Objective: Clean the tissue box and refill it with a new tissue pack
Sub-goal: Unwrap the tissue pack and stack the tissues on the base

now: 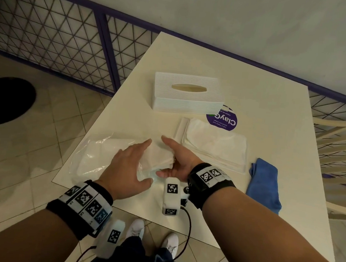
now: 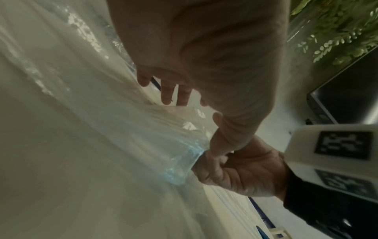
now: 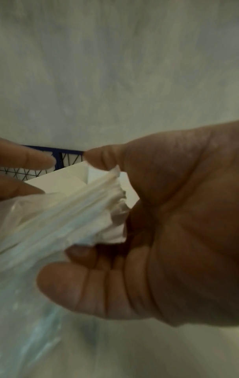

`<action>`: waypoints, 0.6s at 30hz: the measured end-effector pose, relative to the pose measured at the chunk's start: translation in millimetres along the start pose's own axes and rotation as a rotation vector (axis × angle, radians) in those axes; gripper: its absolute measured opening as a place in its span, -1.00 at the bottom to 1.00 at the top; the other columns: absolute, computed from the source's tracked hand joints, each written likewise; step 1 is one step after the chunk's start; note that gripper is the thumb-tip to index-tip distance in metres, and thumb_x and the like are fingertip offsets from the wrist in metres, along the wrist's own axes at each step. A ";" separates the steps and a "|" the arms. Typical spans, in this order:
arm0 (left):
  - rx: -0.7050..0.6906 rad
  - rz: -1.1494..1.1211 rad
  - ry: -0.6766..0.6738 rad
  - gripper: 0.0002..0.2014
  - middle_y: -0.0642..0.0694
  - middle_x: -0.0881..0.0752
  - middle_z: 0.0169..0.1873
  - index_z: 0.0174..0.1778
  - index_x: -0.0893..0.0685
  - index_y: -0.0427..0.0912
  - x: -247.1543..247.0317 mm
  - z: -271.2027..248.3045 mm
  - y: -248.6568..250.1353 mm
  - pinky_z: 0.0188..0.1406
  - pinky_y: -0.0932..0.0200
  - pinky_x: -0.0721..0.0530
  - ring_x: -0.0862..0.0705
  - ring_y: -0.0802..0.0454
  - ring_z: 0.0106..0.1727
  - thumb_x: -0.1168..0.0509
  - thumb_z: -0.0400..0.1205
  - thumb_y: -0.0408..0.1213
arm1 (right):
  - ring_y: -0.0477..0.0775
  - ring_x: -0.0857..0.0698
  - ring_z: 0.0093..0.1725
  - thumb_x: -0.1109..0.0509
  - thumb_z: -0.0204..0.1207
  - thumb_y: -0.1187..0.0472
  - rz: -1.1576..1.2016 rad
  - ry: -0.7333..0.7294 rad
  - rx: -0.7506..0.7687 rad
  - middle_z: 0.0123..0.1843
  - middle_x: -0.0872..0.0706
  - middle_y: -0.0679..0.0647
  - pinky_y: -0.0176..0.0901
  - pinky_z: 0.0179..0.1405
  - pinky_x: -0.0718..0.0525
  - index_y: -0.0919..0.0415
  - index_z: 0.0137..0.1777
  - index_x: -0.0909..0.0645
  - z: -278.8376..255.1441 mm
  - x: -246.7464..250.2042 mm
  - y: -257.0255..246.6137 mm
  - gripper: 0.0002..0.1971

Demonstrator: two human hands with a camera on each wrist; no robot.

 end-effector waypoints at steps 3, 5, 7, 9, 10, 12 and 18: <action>0.029 -0.047 0.013 0.05 0.04 -0.28 0.51 0.64 0.08 0.20 -1.5 -0.9 0.3 0.51 -0.05 -0.35 -0.37 0.02 0.47 -0.39 0.30 0.17 | 0.14 -0.72 -0.10 -0.49 0.45 0.17 -0.069 0.017 0.011 -0.08 -0.74 0.14 -0.08 -0.30 -0.75 0.20 0.07 -0.64 2.1 -2.8 1.2 -0.77; 0.056 0.029 -0.003 0.08 0.04 -0.19 0.57 0.64 0.15 0.15 -2.4 -1.6 -0.3 0.60 -0.11 -0.15 -0.22 0.03 0.57 -0.37 0.31 0.20 | 0.19 -0.75 -0.08 -0.51 0.41 0.34 -0.135 0.101 0.037 -0.06 -0.76 0.20 0.03 -0.17 -0.78 0.29 0.02 -0.65 4.0 -2.7 0.0 -0.80; 0.075 0.170 -0.047 0.09 0.06 -0.04 0.64 0.63 0.26 0.17 -3.8 -2.2 -3.5 0.61 -0.26 0.13 0.03 0.07 0.66 -0.30 0.33 0.28 | 0.28 -0.78 -0.02 -0.56 0.28 0.38 -0.279 0.209 0.107 0.03 -0.78 0.29 0.22 0.00 -0.77 0.34 -0.02 -0.67 1.4 -0.7 -4.9 -0.74; 0.080 0.259 -0.073 0.07 0.07 0.05 0.66 0.62 0.28 0.18 -4.7 -2.8 -8.0 0.58 -0.36 0.22 0.17 0.08 0.67 -0.17 0.29 0.37 | 0.28 -0.78 -0.06 -0.53 0.26 0.38 -0.406 0.268 0.195 0.04 -0.78 0.31 0.22 -0.06 -0.79 0.29 -0.04 -0.67 -9.8 1.8 -10.8 -0.75; 0.086 0.271 -0.085 0.07 0.06 0.08 0.66 0.63 0.26 0.18 -5.0 -2.6 -9.7 0.57 -0.38 0.22 0.19 0.08 0.67 -0.12 0.26 0.39 | 0.25 -0.77 -0.13 -0.51 0.29 0.38 -0.442 0.280 0.237 -0.02 -0.77 0.28 0.16 -0.15 -0.81 0.26 -0.05 -0.66 -16.9 5.1 -12.8 -0.77; 0.099 0.279 -0.112 0.07 0.06 0.11 0.67 0.63 0.23 0.19 -4.3 -2.9 -11.0 0.56 -0.41 0.22 0.21 0.09 0.67 -0.08 0.24 0.42 | 0.19 -0.74 -0.23 -0.49 0.33 0.38 -0.501 0.287 0.300 -0.11 -0.73 0.22 0.10 -0.29 -0.81 0.24 -0.04 -0.63 -33.8 15.1 -15.2 -0.79; 0.182 0.351 -0.205 0.13 0.06 0.18 0.66 0.64 0.17 0.18 -4.7 -2.2 -10.5 0.57 -0.40 0.21 0.24 0.06 0.67 -0.25 0.25 0.50 | 0.20 -0.72 -0.28 -0.50 0.34 0.40 -0.477 0.432 0.430 -0.12 -0.75 0.27 0.08 -0.34 -0.79 0.30 0.03 -0.68 -85.5 68.7 -20.9 -0.75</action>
Point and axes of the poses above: each hand's wrist, its own z-axis towards the middle knuckle, its own x-axis out of the back of the hand, y = z × x, the point moved 2 cm from there along z, towards the middle knuckle
